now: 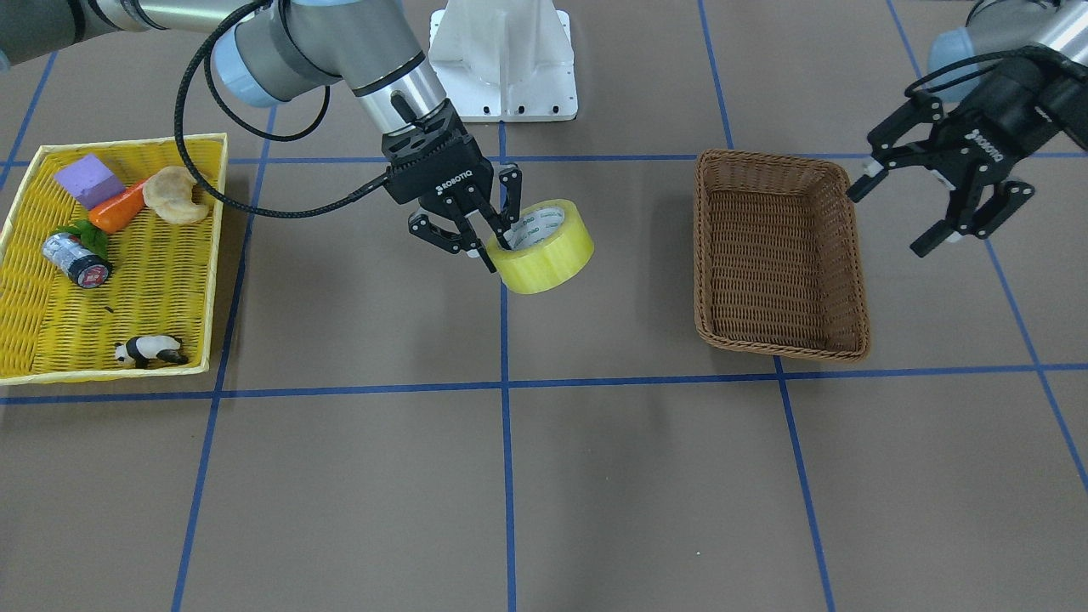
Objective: Move tape to another basket
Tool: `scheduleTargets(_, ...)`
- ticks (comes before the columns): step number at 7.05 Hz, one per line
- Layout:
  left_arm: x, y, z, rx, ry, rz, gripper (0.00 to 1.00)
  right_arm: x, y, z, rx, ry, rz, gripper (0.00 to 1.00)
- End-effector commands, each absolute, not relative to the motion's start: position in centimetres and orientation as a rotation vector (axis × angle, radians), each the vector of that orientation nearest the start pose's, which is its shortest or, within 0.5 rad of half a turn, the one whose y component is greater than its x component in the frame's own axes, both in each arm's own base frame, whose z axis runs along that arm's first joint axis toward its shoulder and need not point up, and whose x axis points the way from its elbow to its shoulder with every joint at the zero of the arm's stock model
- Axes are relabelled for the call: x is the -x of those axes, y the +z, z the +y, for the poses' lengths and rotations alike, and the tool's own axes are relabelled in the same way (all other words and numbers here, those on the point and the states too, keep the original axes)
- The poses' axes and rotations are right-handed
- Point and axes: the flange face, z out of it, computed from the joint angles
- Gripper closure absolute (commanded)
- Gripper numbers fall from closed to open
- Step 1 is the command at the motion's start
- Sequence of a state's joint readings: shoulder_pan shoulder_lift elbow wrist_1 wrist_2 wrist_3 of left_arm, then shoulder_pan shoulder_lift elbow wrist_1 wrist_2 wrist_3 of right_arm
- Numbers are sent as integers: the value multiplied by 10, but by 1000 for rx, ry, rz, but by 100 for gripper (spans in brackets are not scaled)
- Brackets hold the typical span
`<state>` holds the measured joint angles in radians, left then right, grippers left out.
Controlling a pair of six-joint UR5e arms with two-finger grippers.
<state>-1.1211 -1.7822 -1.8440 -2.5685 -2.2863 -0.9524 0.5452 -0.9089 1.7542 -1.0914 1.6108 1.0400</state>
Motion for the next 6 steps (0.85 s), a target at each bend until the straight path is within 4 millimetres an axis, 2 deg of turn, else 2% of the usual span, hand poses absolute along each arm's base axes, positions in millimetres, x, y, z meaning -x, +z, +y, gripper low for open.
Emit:
scheduleTargets(1,-228,265,-482,-667,187,1433,1,498,121,-427,-680,0,-1191,100)
scheduleTargets(3,-260,252,-470,-645,248,1472,1,503,116,-422,-708,3,-1228,100)
scheduleTargets(4,-267,251,-467,-635,258,1478,1,511,115,-427,-717,7,-1241,100)
scheduleTargets(6,-280,245,-461,-626,285,1494,1,520,102,-429,-723,5,-1257,100)
